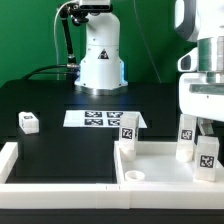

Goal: Assemble square table

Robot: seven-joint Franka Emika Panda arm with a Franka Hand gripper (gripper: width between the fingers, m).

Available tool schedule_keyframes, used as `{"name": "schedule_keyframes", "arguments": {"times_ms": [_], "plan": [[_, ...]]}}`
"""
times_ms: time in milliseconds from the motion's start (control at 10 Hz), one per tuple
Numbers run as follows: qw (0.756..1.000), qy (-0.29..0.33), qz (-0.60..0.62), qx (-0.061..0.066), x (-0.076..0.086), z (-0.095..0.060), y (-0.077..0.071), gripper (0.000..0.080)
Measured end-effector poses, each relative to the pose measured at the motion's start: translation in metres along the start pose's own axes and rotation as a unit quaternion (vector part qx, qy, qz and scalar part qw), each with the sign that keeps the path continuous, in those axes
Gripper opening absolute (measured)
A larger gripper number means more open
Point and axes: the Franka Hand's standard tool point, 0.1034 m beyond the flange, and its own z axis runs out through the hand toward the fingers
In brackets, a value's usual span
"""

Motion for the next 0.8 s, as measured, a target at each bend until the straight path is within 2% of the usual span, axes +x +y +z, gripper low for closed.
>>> {"name": "schedule_keyframes", "arguments": {"times_ms": [200, 300, 400, 500, 800], "plan": [[0.995, 0.004, -0.099, -0.003, 0.003, 0.0, 0.001, 0.0649], [0.978, 0.005, -0.207, -0.013, 0.011, 0.0, 0.005, 0.0649], [0.961, 0.003, -0.277, -0.019, 0.018, -0.005, 0.0, 0.0649], [0.935, 0.003, -0.353, -0.023, 0.02, -0.003, 0.001, 0.0649], [0.887, -0.001, -0.461, -0.032, 0.021, 0.006, 0.009, 0.0649]]}}
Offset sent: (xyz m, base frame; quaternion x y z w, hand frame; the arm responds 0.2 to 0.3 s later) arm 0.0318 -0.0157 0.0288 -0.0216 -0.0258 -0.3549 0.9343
